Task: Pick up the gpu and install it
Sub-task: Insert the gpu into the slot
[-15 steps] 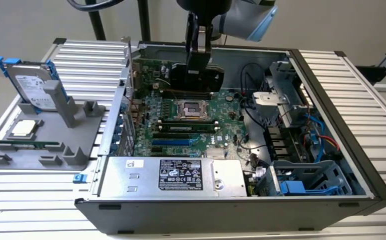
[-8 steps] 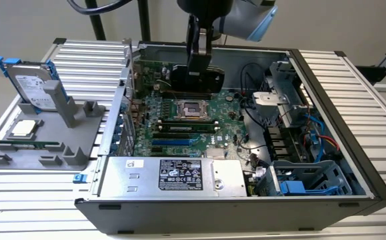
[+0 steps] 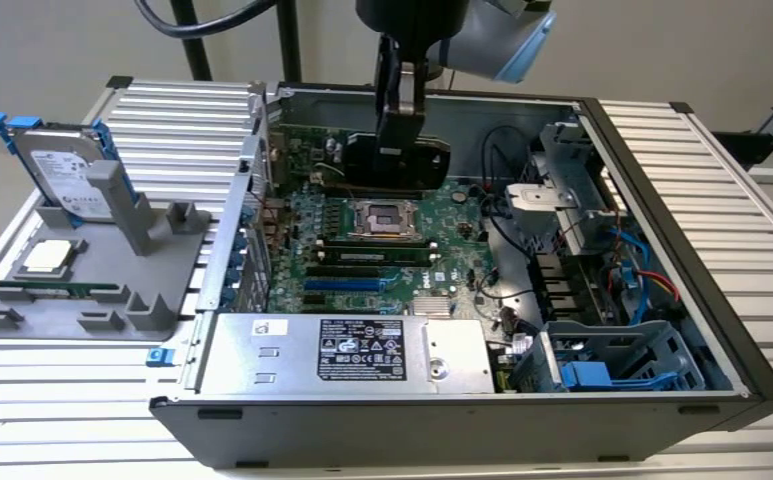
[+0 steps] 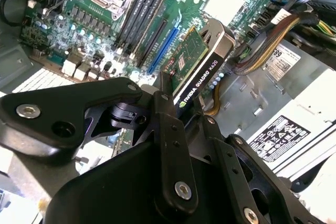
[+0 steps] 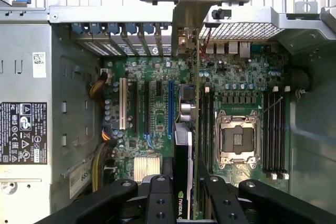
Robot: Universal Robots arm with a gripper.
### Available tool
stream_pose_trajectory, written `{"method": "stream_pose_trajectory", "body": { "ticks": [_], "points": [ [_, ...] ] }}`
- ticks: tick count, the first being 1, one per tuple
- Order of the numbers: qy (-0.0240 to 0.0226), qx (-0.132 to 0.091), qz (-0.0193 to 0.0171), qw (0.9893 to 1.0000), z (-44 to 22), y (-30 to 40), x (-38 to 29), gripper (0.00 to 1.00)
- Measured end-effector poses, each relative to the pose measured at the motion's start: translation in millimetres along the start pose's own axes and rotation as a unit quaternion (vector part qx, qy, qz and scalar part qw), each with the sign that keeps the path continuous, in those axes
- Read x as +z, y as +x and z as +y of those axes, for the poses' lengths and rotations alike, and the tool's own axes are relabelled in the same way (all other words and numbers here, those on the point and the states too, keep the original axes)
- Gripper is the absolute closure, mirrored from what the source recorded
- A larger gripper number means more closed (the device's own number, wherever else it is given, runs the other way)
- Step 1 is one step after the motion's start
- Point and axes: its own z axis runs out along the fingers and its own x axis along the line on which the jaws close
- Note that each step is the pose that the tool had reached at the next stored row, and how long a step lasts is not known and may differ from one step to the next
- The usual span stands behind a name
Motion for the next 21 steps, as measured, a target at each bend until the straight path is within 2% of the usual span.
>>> {"method": "stream_pose_trajectory", "body": {
  "ticks": [7, 13, 21],
  "points": [
    [0.0082, 0.0, 0.0009, 1.0, -0.2, 0.1, 3.0, 1.0],
    [0.0085, 0.0, 0.0007, 1.0, -0.2, 0.0, 3.4, 1.0],
    [0.0107, 0.0, 0.0008, 0.9999, -0.4, 0.0, 7.2, 1.0]
  ]
}}
